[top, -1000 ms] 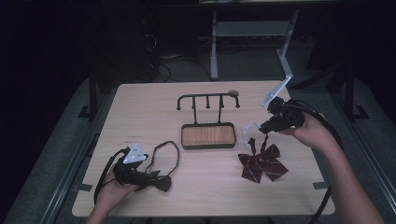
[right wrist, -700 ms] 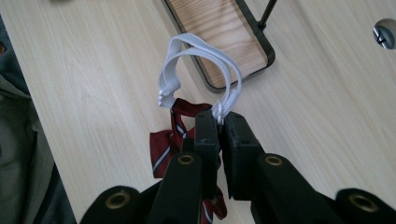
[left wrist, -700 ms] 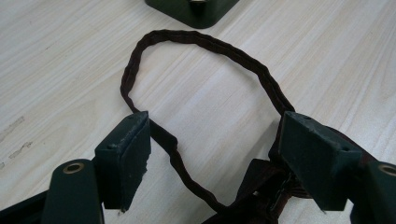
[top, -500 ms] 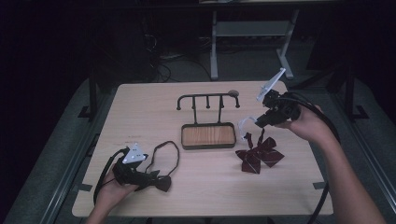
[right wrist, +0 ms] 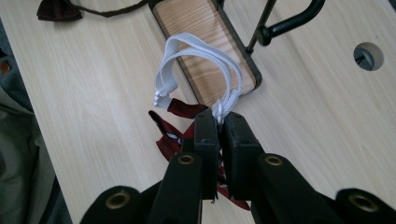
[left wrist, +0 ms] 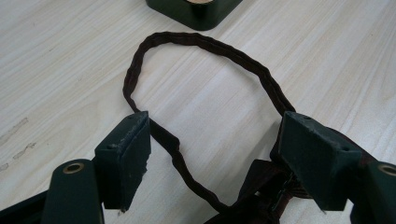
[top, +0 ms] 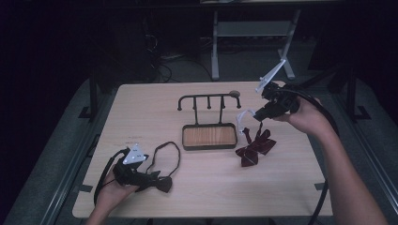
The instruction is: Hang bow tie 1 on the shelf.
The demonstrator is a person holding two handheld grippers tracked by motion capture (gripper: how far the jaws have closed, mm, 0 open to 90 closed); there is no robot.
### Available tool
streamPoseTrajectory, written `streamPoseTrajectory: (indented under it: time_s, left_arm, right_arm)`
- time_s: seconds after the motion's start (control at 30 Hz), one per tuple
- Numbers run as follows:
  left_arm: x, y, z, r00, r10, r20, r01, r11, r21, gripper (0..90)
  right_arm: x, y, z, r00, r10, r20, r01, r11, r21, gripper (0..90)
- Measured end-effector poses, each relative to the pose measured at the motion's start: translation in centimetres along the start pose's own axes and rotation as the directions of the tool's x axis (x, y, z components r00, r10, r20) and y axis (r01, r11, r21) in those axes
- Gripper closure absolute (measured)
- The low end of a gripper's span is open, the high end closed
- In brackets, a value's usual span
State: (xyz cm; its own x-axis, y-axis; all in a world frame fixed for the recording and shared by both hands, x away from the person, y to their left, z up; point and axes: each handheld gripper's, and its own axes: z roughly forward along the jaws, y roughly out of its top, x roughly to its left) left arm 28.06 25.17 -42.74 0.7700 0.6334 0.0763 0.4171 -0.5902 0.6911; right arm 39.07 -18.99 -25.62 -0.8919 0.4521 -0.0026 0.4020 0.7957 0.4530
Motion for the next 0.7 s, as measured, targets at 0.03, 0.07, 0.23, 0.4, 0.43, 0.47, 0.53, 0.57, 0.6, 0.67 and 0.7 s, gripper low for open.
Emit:
streamPoseTrajectory:
  time_s: [0.03,0.07,0.23,0.4,0.43,0.47,0.53,0.57,0.6,0.67,0.7]
  left_arm:
    - [0.0,0.0,0.0,1.0000,0.001,0.000,-0.001,1.0000,0.000,25.4]
    - [0.0,0.0,0.0,1.0000,0.001,0.000,-0.001,1.0000,0.000,25.4]
    - [0.0,0.0,0.0,1.0000,0.002,0.000,-0.002,1.0000,-0.003,25.4]
    - [0.0,0.0,0.0,1.0000,0.003,0.000,-0.003,1.0000,0.000,25.4]
    - [0.0,0.0,0.0,1.0000,0.002,0.001,-0.002,1.0000,0.000,25.4]
    - [0.0,0.0,0.0,1.0000,0.002,0.001,-0.002,1.0000,-0.001,25.4]
    - [0.0,0.0,0.0,1.0000,0.004,0.002,-0.004,1.0000,-0.001,25.4]
    - [0.0,0.0,0.0,1.0000,0.005,0.002,-0.005,1.0000,-0.001,25.4]
    - [0.0,0.0,0.0,1.0000,0.005,0.001,-0.005,1.0000,0.000,25.4]
    - [0.0,0.0,0.0,1.0000,0.003,0.002,-0.003,1.0000,0.001,25.4]
    - [0.1,0.0,0.0,1.0000,0.003,0.002,-0.003,1.0000,0.001,25.4]
  right_arm:
    - [0.0,0.1,-0.1,1.0000,0.002,0.001,-0.002,1.000,-0.003,84.6]
    - [0.0,0.2,-0.1,1.0000,0.002,0.002,-0.002,1.000,-0.006,84.6]
    - [-0.3,0.8,-0.4,0.9999,0.002,0.010,-0.002,1.000,-0.007,84.6]
    - [-0.8,1.4,-0.3,0.9998,0.014,0.016,-0.014,1.000,0.002,84.6]
    - [-1.0,1.5,-0.3,0.9997,0.017,0.016,-0.017,1.000,0.003,84.6]
    - [-1.1,1.7,-0.2,0.9997,0.018,0.016,-0.018,1.000,0.005,84.6]
    - [-1.4,1.9,-0.2,0.9995,0.024,0.019,-0.024,1.000,0.006,84.6]
    - [-1.5,2.0,-0.2,0.9994,0.027,0.019,-0.028,1.000,0.005,84.6]
    - [-1.6,2.1,-0.2,0.9994,0.028,0.020,-0.028,1.000,0.002,84.7]
    - [-1.8,2.4,-0.1,0.9991,0.037,0.020,-0.037,0.999,0.006,84.8]
    - [-2.0,2.5,-0.1,0.9992,0.035,0.020,-0.036,0.999,0.009,84.9]
